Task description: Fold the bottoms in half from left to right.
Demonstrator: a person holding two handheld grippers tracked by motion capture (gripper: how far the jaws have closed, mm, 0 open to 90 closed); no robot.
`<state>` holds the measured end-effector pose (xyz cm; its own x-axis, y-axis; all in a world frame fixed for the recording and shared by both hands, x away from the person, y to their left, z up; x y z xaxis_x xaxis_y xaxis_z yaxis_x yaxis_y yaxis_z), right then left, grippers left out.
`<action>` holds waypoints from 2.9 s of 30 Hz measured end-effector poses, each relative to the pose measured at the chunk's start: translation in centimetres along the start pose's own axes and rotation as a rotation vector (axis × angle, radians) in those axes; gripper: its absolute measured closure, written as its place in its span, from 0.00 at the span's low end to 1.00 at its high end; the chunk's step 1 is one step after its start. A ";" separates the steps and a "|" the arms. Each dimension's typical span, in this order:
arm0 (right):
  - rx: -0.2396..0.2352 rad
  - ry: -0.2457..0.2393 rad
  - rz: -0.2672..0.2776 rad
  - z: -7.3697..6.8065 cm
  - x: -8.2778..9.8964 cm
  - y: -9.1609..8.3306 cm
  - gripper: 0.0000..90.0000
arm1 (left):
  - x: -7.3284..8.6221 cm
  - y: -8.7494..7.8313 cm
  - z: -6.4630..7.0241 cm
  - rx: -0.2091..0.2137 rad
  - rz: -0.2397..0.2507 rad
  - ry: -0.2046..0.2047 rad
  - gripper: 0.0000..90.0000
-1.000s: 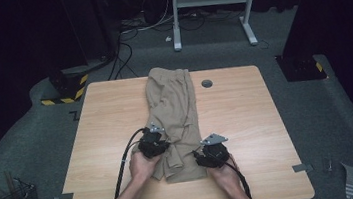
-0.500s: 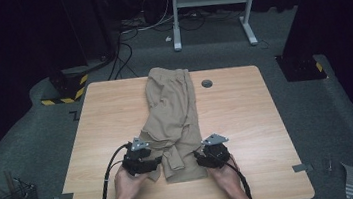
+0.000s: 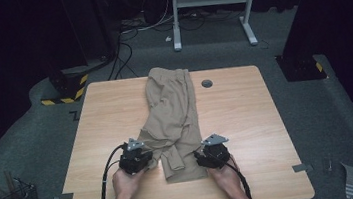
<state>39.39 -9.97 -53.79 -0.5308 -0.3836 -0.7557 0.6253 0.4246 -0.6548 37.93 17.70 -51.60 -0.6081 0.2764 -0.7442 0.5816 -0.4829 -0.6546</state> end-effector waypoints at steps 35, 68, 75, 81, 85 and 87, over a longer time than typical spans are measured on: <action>-0.022 -0.014 -0.016 0.6 1.0 -1.4 0.43 | 0.3 1.7 3.2 -0.114 -0.106 0.172 0.49; -0.054 -0.058 -0.010 -1.6 0.0 -0.2 0.47 | -1.2 -1.0 -3.0 -0.033 0.047 -0.064 0.96; -0.053 -0.057 -0.002 -1.6 0.1 -0.2 0.47 | -3.4 -3.6 1.2 0.065 0.167 0.067 0.99; -0.081 -0.028 -0.004 -1.4 0.2 -1.0 0.45 | -2.6 -1.5 6.1 0.151 0.099 0.198 0.98; -0.070 -0.009 -0.004 -0.8 0.8 -2.2 0.45 | -1.2 1.2 7.5 0.130 0.014 0.237 0.97; -0.066 -0.006 -0.013 -0.5 1.2 -2.4 0.45 | -0.5 2.6 7.4 0.107 -0.035 0.241 0.97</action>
<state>37.01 -11.03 -53.13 -0.5351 -0.3944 -0.7470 0.5790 0.4726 -0.6643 35.74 10.23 -51.95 -0.4732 0.4785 -0.7397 0.4941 -0.5510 -0.6725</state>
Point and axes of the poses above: each handheld gripper's, and its own axes: y roughly forward along the jaws, x roughly out of its underside, z roughly to its right, the point moved 2 cm from there along y, roughly forward along the jaws, and after that the axes turned 2 degrees about z, right-handed, at the moved point
